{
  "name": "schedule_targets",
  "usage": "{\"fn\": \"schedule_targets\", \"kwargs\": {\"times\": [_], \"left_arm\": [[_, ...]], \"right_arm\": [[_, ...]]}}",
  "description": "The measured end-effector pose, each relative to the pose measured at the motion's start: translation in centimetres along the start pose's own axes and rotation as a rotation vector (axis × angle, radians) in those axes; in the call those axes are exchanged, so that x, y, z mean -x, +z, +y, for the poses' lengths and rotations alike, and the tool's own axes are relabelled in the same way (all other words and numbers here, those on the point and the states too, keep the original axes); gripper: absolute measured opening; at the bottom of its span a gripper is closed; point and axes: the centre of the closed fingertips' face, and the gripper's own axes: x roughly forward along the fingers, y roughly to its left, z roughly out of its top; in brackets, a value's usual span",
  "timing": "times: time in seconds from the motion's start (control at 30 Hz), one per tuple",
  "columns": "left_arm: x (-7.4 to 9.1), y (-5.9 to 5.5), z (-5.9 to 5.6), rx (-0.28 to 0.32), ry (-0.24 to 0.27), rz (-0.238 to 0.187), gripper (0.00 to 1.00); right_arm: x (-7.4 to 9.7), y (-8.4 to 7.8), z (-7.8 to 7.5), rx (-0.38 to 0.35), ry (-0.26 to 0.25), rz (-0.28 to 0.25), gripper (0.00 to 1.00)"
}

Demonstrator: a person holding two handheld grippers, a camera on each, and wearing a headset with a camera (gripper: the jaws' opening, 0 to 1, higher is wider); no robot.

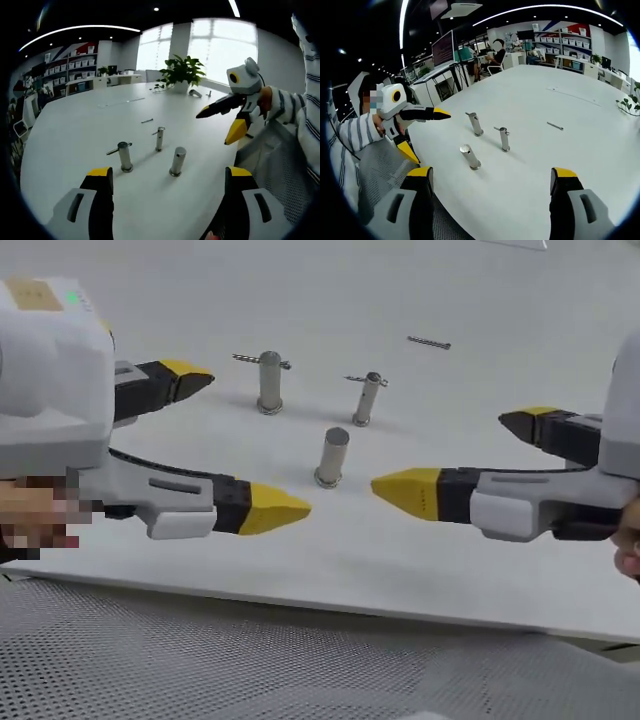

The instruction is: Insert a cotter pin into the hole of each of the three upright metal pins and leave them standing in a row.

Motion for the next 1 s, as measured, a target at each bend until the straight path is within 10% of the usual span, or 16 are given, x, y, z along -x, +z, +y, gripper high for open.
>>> {"fn": "schedule_targets", "kwargs": {"times": [0.5,1.0], "left_arm": [[0.6,0.0,0.6,-0.043,-0.002,0.019,0.97],[0.8,0.8,0.3,0.020,-0.037,-0.053,0.99]], "right_arm": [[0.6,0.3,-2.6,0.052,-0.048,0.046,0.96],[1.2,2.8,-8.3,0.298,-0.121,0.182,0.94]]}}
